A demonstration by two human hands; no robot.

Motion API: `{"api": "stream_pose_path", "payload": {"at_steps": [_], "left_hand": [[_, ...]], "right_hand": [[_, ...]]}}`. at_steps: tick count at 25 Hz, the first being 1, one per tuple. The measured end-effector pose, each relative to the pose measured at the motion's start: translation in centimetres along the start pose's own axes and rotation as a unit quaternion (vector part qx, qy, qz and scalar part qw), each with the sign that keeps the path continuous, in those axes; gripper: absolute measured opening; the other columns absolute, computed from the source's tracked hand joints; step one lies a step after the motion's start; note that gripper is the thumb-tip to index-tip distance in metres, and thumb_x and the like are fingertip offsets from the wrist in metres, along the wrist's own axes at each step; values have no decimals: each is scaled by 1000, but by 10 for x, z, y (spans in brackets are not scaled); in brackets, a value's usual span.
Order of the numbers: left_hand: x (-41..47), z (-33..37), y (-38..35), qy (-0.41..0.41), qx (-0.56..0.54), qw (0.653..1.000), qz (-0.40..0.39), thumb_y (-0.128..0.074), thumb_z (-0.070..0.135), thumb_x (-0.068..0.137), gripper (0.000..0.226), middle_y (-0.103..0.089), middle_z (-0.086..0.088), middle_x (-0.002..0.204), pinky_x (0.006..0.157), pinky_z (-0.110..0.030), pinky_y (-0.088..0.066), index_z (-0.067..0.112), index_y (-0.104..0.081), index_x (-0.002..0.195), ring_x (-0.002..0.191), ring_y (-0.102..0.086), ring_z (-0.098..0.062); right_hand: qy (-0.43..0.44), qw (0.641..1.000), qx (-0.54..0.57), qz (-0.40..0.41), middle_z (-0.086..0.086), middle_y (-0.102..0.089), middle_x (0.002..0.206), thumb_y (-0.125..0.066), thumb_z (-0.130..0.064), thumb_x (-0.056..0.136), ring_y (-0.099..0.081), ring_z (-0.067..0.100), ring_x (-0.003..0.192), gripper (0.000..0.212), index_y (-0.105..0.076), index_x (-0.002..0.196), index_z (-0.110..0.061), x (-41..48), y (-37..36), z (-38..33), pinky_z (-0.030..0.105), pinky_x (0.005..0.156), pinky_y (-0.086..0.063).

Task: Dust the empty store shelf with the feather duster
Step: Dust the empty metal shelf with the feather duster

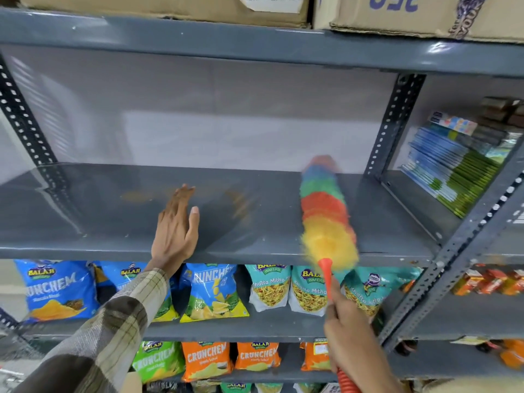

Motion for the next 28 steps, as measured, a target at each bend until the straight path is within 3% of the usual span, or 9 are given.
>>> {"api": "stream_pose_path", "payload": {"at_steps": [5,9,13,15,17,20,22,25,28], "left_hand": [[-2,-5,-3,11,-43,999,1,-13,48,103,61,-28,2,168,121,-39,-20,25,-29,157,157,-25,-18],[-1,-12,-1,37,-90,994,42,-11,46,103,64,-30,-1,167,123,-26,-15,19,-30,158,157,-23,-17],[1,-15,8,56,-138,985,85,-14,38,105,59,-35,-2,164,112,1,-8,17,-32,157,154,-29,-18],[3,-22,20,70,-135,981,117,-15,39,105,58,-39,-1,163,111,-2,-13,18,-35,155,152,-34,-19],[7,-35,34,75,-105,981,145,-16,39,105,56,-42,-1,160,113,-16,-23,19,-36,153,149,-38,-21],[8,-59,52,71,-53,984,157,-16,41,105,58,-43,-4,160,117,-35,-28,18,-38,153,153,-35,-22],[7,-70,56,68,-35,986,151,-16,43,104,61,-42,-4,161,118,-34,-25,15,-39,153,155,-32,-21],[7,-77,55,61,-36,989,133,-15,45,103,66,-37,-2,165,122,-30,-22,12,-37,155,158,-24,-17],[7,-79,52,66,-58,988,129,-14,45,104,66,-26,2,170,121,-17,-12,13,-31,158,161,-14,-12]], "right_hand": [[95,990,-18,-98,-2,-46,66,-35,-13,102,-43,5,44,85,22,144,-61,3,-85,-74,21,39,-41],[112,982,-8,-148,6,-53,77,-34,-13,103,-52,17,58,67,-6,158,-36,17,-111,-112,32,54,-47],[112,980,100,-131,-2,-49,69,-33,-26,106,-45,4,35,52,-26,147,-58,16,-75,-99,20,34,-40],[107,980,139,-90,-5,-46,61,-36,-29,105,-40,3,30,52,-29,137,-70,10,-47,-81,19,31,-35],[110,984,139,-35,-3,-45,57,-36,-26,106,-39,4,32,58,-24,133,-76,6,-23,-64,19,33,-35],[91,995,36,14,-1,-39,57,-35,-23,106,-40,7,41,57,-20,149,-58,7,-13,-46,17,39,-33],[56,998,-4,-8,-1,-42,58,-34,-20,106,-44,6,47,58,-14,154,-45,6,-25,-46,17,47,-37],[59,995,-47,-71,1,-48,63,-33,-16,105,-48,8,54,70,8,154,-46,0,-56,-69,17,51,-38],[82,986,-83,-116,3,-51,70,-34,-13,102,-53,10,61,75,13,156,-37,-1,-84,-100,19,54,-42]]}}
Point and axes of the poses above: each hand's wrist, its own x-axis towards the middle knuckle, its own y-axis out of the back of the hand, z = x × y, the point moved 3 cm from there along x, towards the middle knuckle
